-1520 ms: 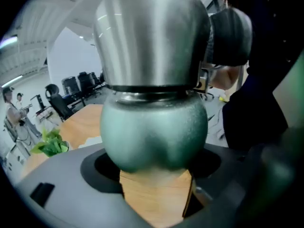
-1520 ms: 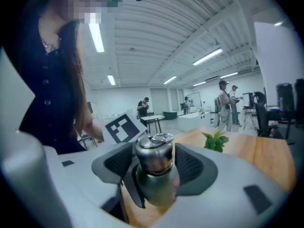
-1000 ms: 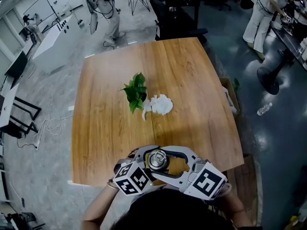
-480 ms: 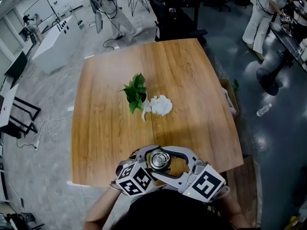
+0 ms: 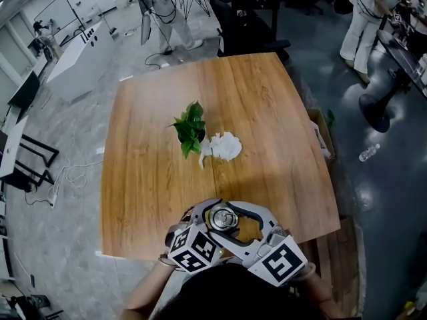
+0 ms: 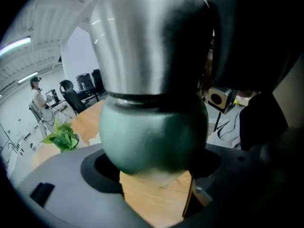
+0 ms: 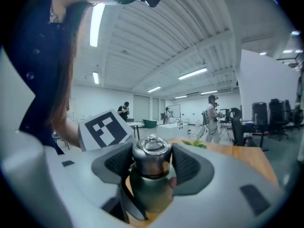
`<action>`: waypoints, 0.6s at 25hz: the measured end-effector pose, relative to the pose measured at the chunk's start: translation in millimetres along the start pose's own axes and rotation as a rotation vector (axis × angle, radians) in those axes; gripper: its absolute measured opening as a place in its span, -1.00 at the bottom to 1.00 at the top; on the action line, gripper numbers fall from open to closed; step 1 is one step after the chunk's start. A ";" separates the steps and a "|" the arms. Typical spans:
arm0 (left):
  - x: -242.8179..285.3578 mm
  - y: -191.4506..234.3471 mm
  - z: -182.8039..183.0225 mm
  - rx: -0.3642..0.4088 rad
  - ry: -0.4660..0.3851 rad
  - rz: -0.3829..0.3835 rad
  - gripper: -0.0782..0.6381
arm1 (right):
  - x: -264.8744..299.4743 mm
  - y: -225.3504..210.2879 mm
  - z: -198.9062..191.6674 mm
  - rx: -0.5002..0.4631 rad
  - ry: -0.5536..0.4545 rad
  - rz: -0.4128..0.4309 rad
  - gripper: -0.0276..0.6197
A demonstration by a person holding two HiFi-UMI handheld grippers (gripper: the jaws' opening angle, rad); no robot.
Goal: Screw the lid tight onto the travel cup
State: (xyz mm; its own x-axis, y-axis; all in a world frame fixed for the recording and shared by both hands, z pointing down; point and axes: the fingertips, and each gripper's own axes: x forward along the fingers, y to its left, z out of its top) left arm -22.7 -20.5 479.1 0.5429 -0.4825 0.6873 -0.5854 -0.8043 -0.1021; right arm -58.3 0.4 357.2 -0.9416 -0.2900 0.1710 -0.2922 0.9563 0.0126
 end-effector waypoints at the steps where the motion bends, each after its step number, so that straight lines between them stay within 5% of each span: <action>1: -0.4 -3.5 -0.1 0.009 -0.006 -0.024 0.31 | -1.0 4.0 0.8 -0.010 -0.002 0.038 -0.09; 5: -7.9 -34.7 -2.5 0.149 -0.025 -0.233 0.31 | -13.3 26.4 -4.9 -0.105 0.073 0.282 -0.09; 7: -8.1 -42.0 -5.1 0.181 -0.013 -0.267 0.31 | -15.7 27.4 -8.0 -0.101 0.087 0.328 -0.09; 9: -5.8 -33.7 -6.1 0.125 -0.007 -0.211 0.31 | -12.1 19.9 -9.0 -0.077 0.082 0.265 -0.09; 13: -3.1 0.7 -4.9 -0.011 0.011 0.006 0.31 | 1.0 0.2 -5.1 -0.064 0.035 -0.003 -0.09; 15: -1.9 -0.7 -4.2 0.002 0.006 0.007 0.31 | 1.8 5.6 -3.8 -0.114 0.029 0.021 -0.09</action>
State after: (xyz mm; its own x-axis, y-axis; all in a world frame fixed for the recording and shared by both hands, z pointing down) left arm -25.8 -17.6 480.9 0.5353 -0.4863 0.6907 -0.5879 -0.8016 -0.1088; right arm -60.9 5.4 361.3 -0.9418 -0.2698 0.2004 -0.2496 0.9608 0.1206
